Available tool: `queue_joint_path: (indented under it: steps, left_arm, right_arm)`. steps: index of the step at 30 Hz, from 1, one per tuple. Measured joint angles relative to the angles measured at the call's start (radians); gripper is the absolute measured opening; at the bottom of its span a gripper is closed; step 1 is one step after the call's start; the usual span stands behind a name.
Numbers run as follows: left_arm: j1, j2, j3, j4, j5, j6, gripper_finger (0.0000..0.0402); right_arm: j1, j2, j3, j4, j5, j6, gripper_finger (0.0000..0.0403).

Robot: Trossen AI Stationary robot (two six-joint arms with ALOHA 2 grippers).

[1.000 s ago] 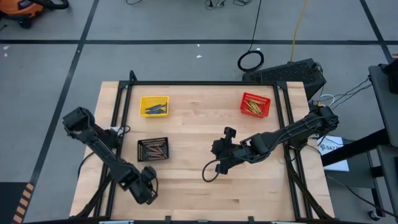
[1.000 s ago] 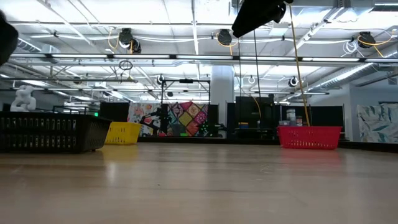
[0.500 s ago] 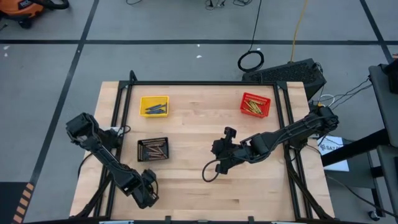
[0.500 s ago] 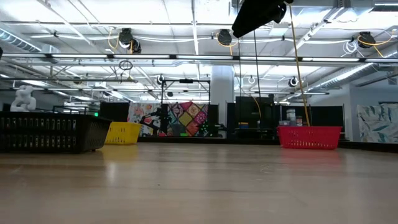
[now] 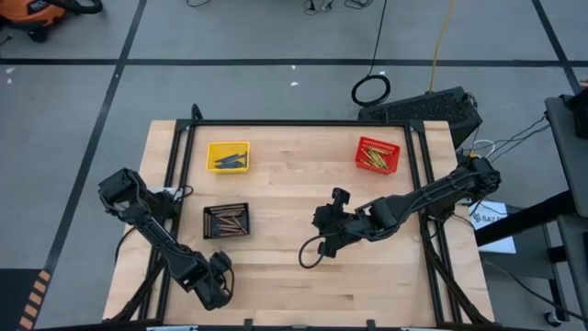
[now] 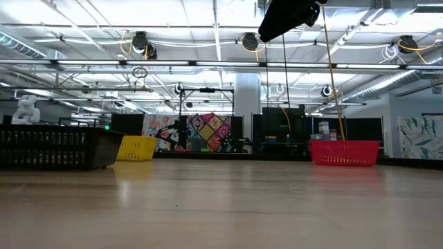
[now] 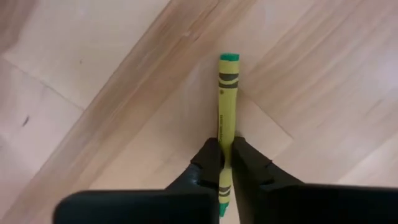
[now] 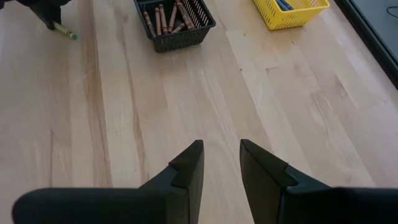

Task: Sort crayons
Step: Put the green crayon into the red bin

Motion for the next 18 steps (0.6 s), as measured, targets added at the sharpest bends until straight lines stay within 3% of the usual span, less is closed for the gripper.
queue_joint_path:
  steps: [5, 11, 18]
  left_arm:
    - [-0.001, 0.0, 0.0, 0.004, -0.002, 0.029, 0.001]
    - [-0.004, -0.008, 0.04, -0.004, -0.071, 0.184, 0.0009]
    - [0.004, -0.082, 0.058, 0.029, -0.299, 0.247, 0.0009]
  right_arm:
    - [0.0, 0.0, 0.0, 0.0, 0.0, 0.0, 0.0091]
    - [0.0, 0.0, 0.0, 0.0, -0.001, -0.005, 0.0091]
    - [0.0, 0.0, 0.0, 0.008, -0.105, -0.009, 0.0091]
